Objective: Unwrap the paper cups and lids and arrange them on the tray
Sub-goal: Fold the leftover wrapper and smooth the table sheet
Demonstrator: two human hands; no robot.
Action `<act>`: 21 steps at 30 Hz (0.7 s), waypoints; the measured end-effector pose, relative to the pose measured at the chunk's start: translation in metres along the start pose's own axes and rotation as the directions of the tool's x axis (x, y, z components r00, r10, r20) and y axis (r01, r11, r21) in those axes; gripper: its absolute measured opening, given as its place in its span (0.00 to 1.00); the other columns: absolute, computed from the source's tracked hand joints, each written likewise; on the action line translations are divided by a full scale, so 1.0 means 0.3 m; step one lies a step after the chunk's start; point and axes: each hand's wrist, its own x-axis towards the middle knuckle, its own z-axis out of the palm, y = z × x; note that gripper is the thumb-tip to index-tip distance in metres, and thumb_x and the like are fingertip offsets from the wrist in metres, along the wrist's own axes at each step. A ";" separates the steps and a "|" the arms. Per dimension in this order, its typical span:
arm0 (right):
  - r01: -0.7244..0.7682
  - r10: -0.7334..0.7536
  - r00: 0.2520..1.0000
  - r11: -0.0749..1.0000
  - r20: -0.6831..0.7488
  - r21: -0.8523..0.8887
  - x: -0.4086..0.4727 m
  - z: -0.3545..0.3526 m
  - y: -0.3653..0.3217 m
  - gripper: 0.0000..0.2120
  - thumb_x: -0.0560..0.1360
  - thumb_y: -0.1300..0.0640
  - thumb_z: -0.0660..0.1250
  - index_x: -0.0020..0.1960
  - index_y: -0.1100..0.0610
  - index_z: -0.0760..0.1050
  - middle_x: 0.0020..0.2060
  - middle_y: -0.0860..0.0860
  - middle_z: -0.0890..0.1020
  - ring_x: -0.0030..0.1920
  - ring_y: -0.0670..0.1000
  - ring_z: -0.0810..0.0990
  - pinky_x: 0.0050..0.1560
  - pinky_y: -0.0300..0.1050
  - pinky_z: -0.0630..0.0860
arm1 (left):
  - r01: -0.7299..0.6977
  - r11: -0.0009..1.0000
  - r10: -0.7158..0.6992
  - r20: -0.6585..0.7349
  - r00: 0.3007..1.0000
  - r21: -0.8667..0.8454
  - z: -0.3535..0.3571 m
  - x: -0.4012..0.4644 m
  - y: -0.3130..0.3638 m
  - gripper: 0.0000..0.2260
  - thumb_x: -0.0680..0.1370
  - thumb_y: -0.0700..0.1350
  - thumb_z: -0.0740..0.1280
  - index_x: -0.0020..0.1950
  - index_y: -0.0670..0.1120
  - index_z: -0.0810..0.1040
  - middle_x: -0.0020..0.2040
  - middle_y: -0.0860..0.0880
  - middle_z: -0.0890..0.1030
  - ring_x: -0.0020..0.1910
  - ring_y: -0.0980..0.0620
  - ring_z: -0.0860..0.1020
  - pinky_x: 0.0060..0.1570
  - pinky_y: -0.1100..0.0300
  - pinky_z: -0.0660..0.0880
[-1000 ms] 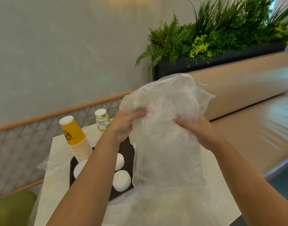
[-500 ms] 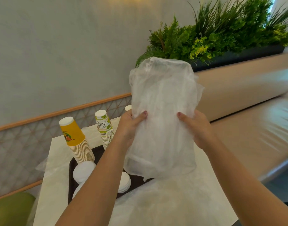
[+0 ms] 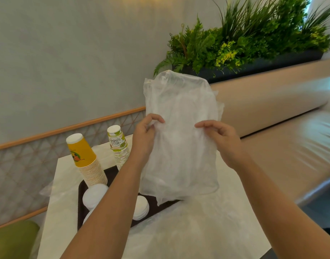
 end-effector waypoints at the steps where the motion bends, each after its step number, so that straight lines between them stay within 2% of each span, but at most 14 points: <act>1: -0.025 0.025 0.997 1.000 0.067 0.003 -0.002 -0.004 -0.006 0.09 0.75 0.61 0.67 0.53 0.51 0.80 0.54 0.47 0.81 0.55 0.48 0.79 0.56 0.44 0.76 | 0.014 1.000 -0.015 0.025 1.000 0.013 0.000 -0.002 0.007 0.23 0.71 0.27 0.52 0.38 0.51 0.79 0.43 0.52 0.79 0.37 0.55 0.72 0.33 0.68 0.65; 3: -0.075 0.087 0.986 0.993 0.144 -0.091 -0.004 -0.012 -0.014 0.24 0.67 0.56 0.75 0.62 0.47 0.76 0.62 0.45 0.76 0.61 0.46 0.76 0.59 0.42 0.75 | 0.083 0.996 -0.081 0.077 0.994 -0.020 -0.005 -0.004 0.020 0.24 0.71 0.27 0.52 0.40 0.50 0.83 0.49 0.52 0.82 0.48 0.59 0.77 0.44 0.72 0.69; 5: -0.077 0.109 0.990 0.948 0.088 -0.308 -0.002 -0.013 -0.014 0.33 0.66 0.58 0.77 0.68 0.45 0.70 0.64 0.45 0.72 0.61 0.46 0.73 0.61 0.42 0.73 | 0.165 0.982 -0.147 0.177 0.973 -0.091 -0.010 -0.006 0.030 0.18 0.77 0.31 0.57 0.50 0.48 0.82 0.56 0.50 0.81 0.57 0.57 0.77 0.55 0.67 0.72; 6: -0.058 0.089 0.994 0.906 0.057 -0.418 0.001 -0.013 -0.012 0.34 0.67 0.58 0.76 0.70 0.45 0.68 0.64 0.46 0.72 0.60 0.46 0.73 0.60 0.41 0.72 | 0.185 0.978 -0.160 0.225 0.961 -0.096 -0.018 -0.003 0.028 0.12 0.77 0.34 0.62 0.55 0.47 0.81 0.59 0.48 0.80 0.59 0.54 0.77 0.60 0.62 0.72; 7: -0.029 0.055 0.998 0.869 0.037 -0.495 0.004 -0.013 -0.010 0.34 0.68 0.58 0.75 0.71 0.46 0.67 0.63 0.47 0.73 0.59 0.47 0.73 0.58 0.38 0.71 | 0.178 0.983 -0.160 0.258 0.953 -0.050 -0.026 -0.003 0.029 0.13 0.75 0.37 0.68 0.59 0.46 0.79 0.61 0.48 0.79 0.61 0.53 0.76 0.62 0.59 0.72; 10: 0.023 -0.013 1.000 0.753 0.019 -0.657 0.005 -0.016 -0.010 0.32 0.71 0.58 0.73 0.72 0.50 0.66 0.59 0.51 0.75 0.53 0.45 0.71 0.48 0.28 0.63 | 0.095 0.975 -0.150 0.280 0.948 0.200 -0.053 0.006 0.028 0.27 0.66 0.39 0.77 0.64 0.47 0.76 0.63 0.49 0.77 0.62 0.54 0.75 0.65 0.57 0.71; 12: 0.040 -0.065 0.998 0.700 -0.008 -0.713 0.003 -0.020 -0.014 0.29 0.72 0.58 0.72 0.71 0.52 0.68 0.60 0.53 0.76 0.55 0.47 0.72 0.48 0.27 0.61 | 0.044 0.935 -0.143 0.259 0.955 0.353 -0.057 0.014 0.035 0.28 0.65 0.39 0.78 0.64 0.47 0.76 0.62 0.48 0.77 0.61 0.53 0.75 0.64 0.57 0.70; 15: 0.049 -0.116 0.992 0.677 -0.041 -0.734 -0.009 -0.019 -0.015 0.23 0.73 0.58 0.72 0.67 0.55 0.73 0.60 0.55 0.78 0.60 0.53 0.75 0.52 0.26 0.60 | -0.021 0.821 -0.121 0.211 0.970 0.571 -0.048 0.020 0.039 0.23 0.68 0.41 0.77 0.62 0.48 0.78 0.61 0.46 0.78 0.61 0.48 0.74 0.61 0.56 0.71; 18: 0.114 -0.180 0.984 0.655 -0.008 -0.747 -0.019 -0.018 -0.024 0.11 0.74 0.62 0.69 0.56 0.60 0.81 0.51 0.59 0.83 0.50 0.55 0.79 0.45 0.23 0.65 | -0.056 0.763 -0.056 0.152 0.987 0.644 -0.039 0.022 0.053 0.16 0.71 0.43 0.74 0.58 0.46 0.81 0.56 0.45 0.80 0.58 0.47 0.76 0.54 0.61 0.69; 20: 0.118 -0.153 0.988 0.587 0.034 -0.801 -0.019 -0.022 -0.026 0.08 0.76 0.62 0.66 0.53 0.60 0.82 0.47 0.60 0.82 0.45 0.55 0.77 0.39 0.30 0.65 | -0.057 0.752 -0.030 0.121 0.992 0.657 -0.043 0.032 0.064 0.11 0.73 0.44 0.72 0.55 0.44 0.82 0.51 0.43 0.82 0.53 0.45 0.77 0.47 0.60 0.69; 21: 0.118 -0.145 0.988 0.544 0.045 -0.831 -0.019 -0.025 -0.023 0.09 0.77 0.60 0.64 0.52 0.60 0.83 0.45 0.60 0.81 0.45 0.55 0.75 0.40 0.33 0.64 | -0.068 0.740 -0.014 0.116 0.993 0.669 -0.046 0.039 0.068 0.10 0.73 0.44 0.72 0.53 0.43 0.83 0.49 0.42 0.82 0.51 0.44 0.78 0.46 0.59 0.69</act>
